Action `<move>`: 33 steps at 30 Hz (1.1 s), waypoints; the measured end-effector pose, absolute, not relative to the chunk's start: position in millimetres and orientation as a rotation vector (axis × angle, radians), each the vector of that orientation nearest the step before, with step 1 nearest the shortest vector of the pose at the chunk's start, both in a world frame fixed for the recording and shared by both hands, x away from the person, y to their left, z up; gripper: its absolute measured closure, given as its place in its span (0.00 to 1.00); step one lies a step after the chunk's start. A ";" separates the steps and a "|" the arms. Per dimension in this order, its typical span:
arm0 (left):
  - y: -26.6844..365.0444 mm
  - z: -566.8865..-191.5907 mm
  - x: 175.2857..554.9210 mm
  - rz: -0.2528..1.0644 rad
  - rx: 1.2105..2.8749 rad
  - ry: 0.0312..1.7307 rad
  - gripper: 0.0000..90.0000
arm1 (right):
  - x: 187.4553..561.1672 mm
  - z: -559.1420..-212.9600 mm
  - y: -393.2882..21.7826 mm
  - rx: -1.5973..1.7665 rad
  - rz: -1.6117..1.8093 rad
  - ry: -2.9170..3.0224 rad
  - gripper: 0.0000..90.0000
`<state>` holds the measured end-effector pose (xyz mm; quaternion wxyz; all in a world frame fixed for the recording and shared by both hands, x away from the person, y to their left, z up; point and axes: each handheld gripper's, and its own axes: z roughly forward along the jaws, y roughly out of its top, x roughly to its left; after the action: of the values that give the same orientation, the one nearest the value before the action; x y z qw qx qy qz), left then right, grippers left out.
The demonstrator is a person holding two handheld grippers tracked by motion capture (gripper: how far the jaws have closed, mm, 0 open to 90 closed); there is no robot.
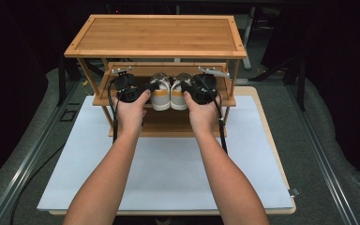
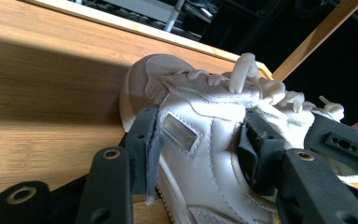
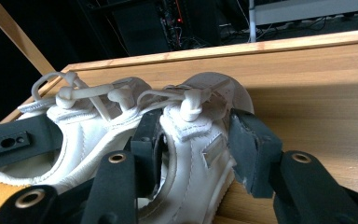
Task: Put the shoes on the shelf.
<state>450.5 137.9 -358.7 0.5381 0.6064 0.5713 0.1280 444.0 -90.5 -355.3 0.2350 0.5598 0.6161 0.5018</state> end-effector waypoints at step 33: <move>144.1 -335.3 436.8 0.345 1.442 1.285 0.55 | 433.1 -338.8 -94.3 1.476 1.421 1.681 0.64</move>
<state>436.8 144.1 -335.3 0.5562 0.6110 0.5441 0.1460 433.1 -94.3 -338.8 0.2433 0.5401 0.6154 0.5201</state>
